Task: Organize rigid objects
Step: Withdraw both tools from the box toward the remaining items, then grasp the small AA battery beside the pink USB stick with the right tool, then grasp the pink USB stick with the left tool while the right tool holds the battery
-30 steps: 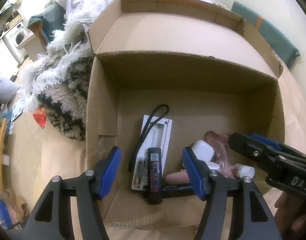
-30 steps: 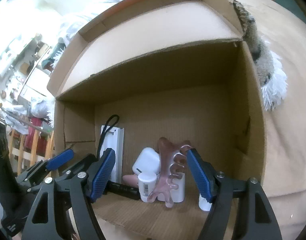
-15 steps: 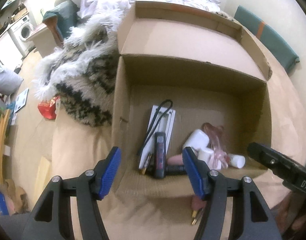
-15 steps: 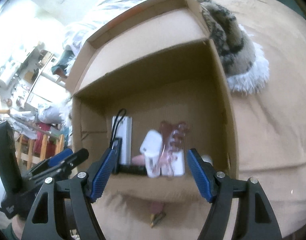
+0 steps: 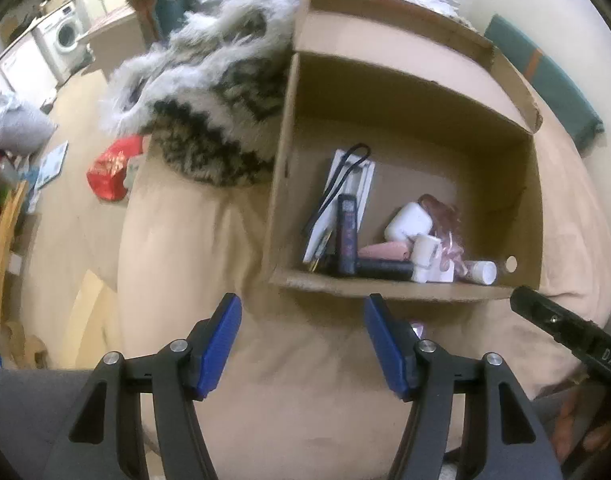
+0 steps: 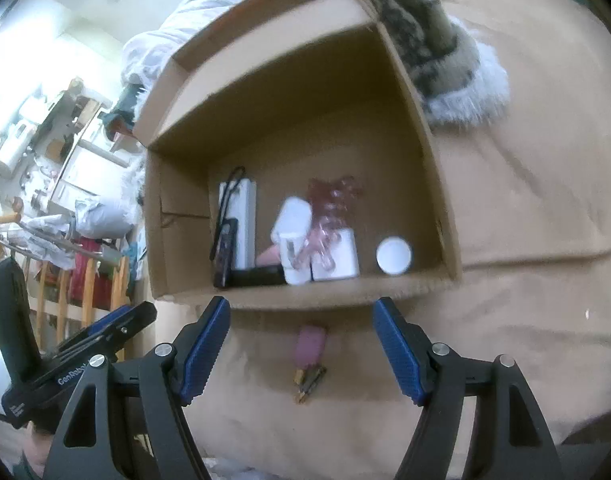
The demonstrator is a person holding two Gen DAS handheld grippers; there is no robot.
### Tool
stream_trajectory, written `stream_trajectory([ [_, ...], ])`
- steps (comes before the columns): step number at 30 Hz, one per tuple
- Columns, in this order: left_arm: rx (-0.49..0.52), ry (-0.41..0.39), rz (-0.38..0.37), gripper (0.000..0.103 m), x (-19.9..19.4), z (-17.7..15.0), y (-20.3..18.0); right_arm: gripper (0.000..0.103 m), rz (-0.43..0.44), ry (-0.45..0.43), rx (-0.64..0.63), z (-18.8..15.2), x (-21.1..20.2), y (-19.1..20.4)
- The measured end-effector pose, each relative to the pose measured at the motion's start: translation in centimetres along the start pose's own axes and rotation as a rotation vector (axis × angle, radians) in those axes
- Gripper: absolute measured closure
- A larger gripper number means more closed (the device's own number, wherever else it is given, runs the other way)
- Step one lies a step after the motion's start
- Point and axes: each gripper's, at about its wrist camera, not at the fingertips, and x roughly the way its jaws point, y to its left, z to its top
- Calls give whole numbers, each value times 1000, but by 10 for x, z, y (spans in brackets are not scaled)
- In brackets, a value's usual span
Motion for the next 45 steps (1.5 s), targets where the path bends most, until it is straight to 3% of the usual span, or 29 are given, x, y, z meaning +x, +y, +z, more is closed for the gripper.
stream_trajectory([
  [4, -33, 21, 1, 42, 10, -9, 8, 25, -20, 55, 21, -10, 14, -5],
  [9, -64, 49, 21, 42, 24, -17, 18, 25, -81, 225, -7, -29, 55, -2],
  [14, -102, 74, -10, 42, 28, -15, 25, 25, -225, 409, -322, -54, 106, 35],
  [16, -113, 72, -19, 42, 27, -15, 27, 25, -263, 442, -436, -62, 118, 46],
  [19, -115, 78, -33, 42, 26, -16, 27, 25, -287, 451, -543, -66, 127, 53],
  [23, -111, 84, -53, 42, 26, -15, 23, 26, -276, 448, -584, -69, 130, 58],
  [25, -103, 80, -53, 42, 25, -15, 21, 37, -276, 440, -606, -71, 130, 60],
  [27, -96, 81, -54, 42, 26, -15, 19, 62, -264, 427, -632, -74, 127, 65],
  [29, -90, 85, -56, 42, 27, -16, 17, 75, -253, 420, -635, -75, 124, 68],
  [32, -75, 87, -49, 42, 28, -18, 15, 83, -245, 418, -623, -75, 121, 67],
  [39, -55, 107, -37, 42, 36, -22, 9, 92, -251, 391, -543, -62, 107, 48],
  [45, -20, 122, -25, 42, 44, -25, 1, 91, -285, 390, -432, -53, 105, 27],
])
